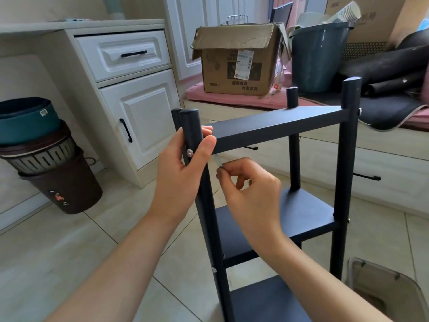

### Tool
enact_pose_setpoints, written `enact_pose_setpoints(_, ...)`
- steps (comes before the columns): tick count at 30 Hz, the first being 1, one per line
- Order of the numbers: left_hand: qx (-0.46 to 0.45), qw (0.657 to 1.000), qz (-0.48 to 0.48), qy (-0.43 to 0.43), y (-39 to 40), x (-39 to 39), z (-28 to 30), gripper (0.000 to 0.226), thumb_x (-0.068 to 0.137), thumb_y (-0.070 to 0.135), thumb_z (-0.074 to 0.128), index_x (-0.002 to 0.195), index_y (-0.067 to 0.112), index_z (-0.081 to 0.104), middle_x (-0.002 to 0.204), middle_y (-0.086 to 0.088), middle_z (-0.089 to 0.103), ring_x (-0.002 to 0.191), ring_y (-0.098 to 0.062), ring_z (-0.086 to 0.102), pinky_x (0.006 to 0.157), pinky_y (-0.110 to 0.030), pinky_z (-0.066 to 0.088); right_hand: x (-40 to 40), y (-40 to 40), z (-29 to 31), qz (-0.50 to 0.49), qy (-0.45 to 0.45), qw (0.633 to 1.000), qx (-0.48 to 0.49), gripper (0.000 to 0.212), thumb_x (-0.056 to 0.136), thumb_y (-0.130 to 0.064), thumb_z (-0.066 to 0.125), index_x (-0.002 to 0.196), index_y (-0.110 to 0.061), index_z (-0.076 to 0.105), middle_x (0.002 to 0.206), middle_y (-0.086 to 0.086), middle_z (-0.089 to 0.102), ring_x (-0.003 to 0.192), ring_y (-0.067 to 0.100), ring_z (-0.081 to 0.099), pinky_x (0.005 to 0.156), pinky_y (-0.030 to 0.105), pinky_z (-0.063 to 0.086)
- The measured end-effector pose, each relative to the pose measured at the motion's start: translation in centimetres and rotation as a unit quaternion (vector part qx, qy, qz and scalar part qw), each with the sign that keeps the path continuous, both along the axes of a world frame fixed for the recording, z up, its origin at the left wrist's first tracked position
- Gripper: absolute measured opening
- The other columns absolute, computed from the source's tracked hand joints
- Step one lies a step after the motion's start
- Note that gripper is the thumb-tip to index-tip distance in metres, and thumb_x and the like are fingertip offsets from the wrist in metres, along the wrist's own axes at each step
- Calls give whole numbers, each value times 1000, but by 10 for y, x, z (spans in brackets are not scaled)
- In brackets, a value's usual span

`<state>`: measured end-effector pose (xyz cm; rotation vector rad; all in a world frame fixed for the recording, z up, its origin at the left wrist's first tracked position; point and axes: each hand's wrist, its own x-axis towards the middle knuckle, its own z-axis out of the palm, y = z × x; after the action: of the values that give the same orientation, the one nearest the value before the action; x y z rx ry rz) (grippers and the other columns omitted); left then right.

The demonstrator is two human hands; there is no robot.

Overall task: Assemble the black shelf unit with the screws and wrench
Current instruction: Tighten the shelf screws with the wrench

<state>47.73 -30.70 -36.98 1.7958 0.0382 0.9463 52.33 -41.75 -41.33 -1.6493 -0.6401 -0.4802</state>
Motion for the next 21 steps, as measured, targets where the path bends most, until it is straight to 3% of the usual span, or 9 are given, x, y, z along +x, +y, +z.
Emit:
enact_pose_setpoints(12,4,1000,17,-6,0,1,2,26,89,45,59,102,23,68,102,1,70,97,-4,64,82,-11,46,2,11,0,46,2,998,42,15,88,-5,69,79,-16,64,73,-10,62,70,13,55,63,18,42)
enact_pose_setpoints(17,3,1000,19,-10,-1,2,2,25,88,45,59,101,25,67,102,4,72,97,0,65,82,-10,47,5,21,-8,52,6,996,66,15,90,-5,67,82,-18,62,73,-15,58,71,17,54,64,30,47)
enact_pose_setpoints(21,-5,1000,22,-6,-1,3,3,22,91,40,61,103,23,69,101,8,72,100,-2,65,82,-12,48,9,31,-10,59,24,995,81,12,90,-13,67,83,-21,61,73,-16,57,69,13,51,64,23,43)
